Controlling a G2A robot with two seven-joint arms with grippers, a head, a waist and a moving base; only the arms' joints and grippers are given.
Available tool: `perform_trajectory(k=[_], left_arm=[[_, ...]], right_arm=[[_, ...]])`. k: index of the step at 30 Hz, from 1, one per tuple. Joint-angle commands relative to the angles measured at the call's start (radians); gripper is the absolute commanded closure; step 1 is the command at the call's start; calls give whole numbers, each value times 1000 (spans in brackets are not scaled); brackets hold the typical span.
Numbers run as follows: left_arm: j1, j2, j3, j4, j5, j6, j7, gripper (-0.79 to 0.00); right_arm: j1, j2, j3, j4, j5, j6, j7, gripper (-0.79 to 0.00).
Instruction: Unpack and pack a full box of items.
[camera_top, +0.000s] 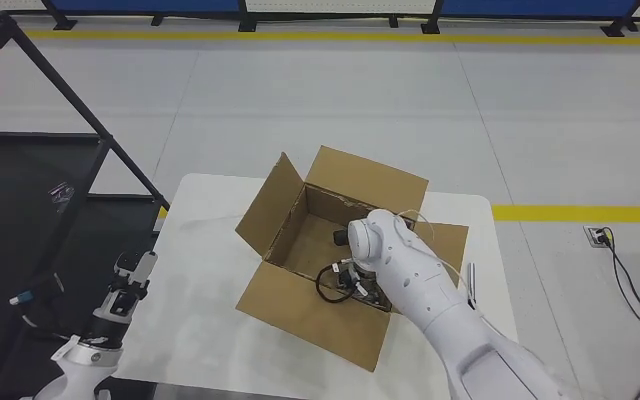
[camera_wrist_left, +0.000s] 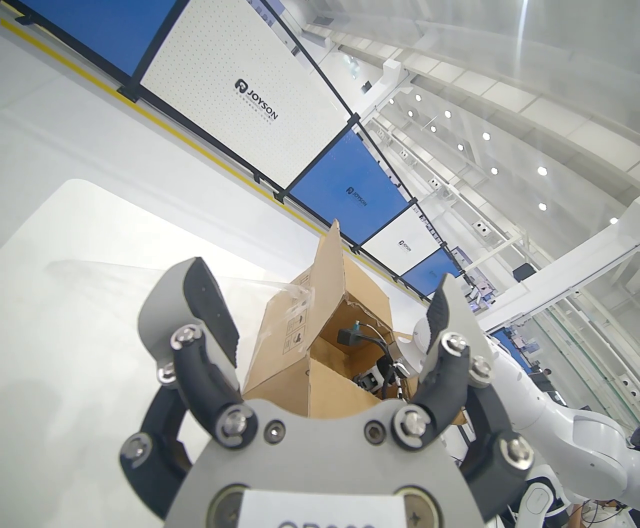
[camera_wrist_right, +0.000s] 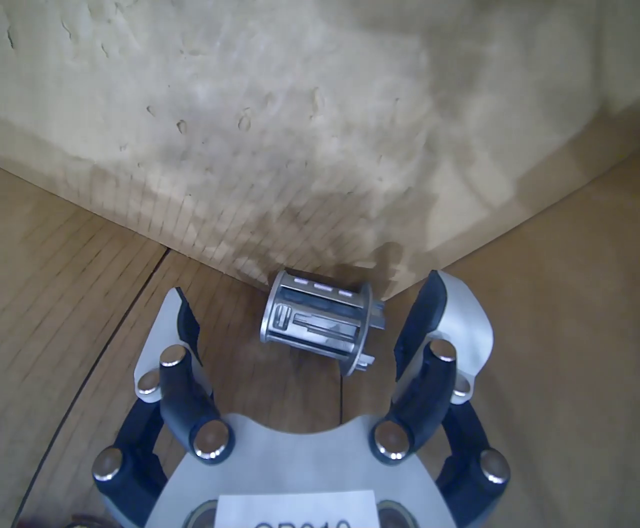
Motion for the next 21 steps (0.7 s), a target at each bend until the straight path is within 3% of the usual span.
perform_trajectory(k=[1,14,15,18,21], left_arm=[[1,0,0,-1,1,0,2,-785],[4,0,-1,-4,-1,3,9,-785],[4,0,-1,-5,-1,3,11,-785],[4,0,0,-6,-3,3,13,-785],[3,0,1,-8,-4,2,15,-785]], right_arm=[[3,-3,3,21,12,-12,1,-785],[20,-28,-10,119,18,-2,-42,-785],[21,-30,-11,124,19,-5,-44,-477],[26,-33,-11,135,21,-11,-54,0],[31,-36,-11,137,19,-8,-66,0]])
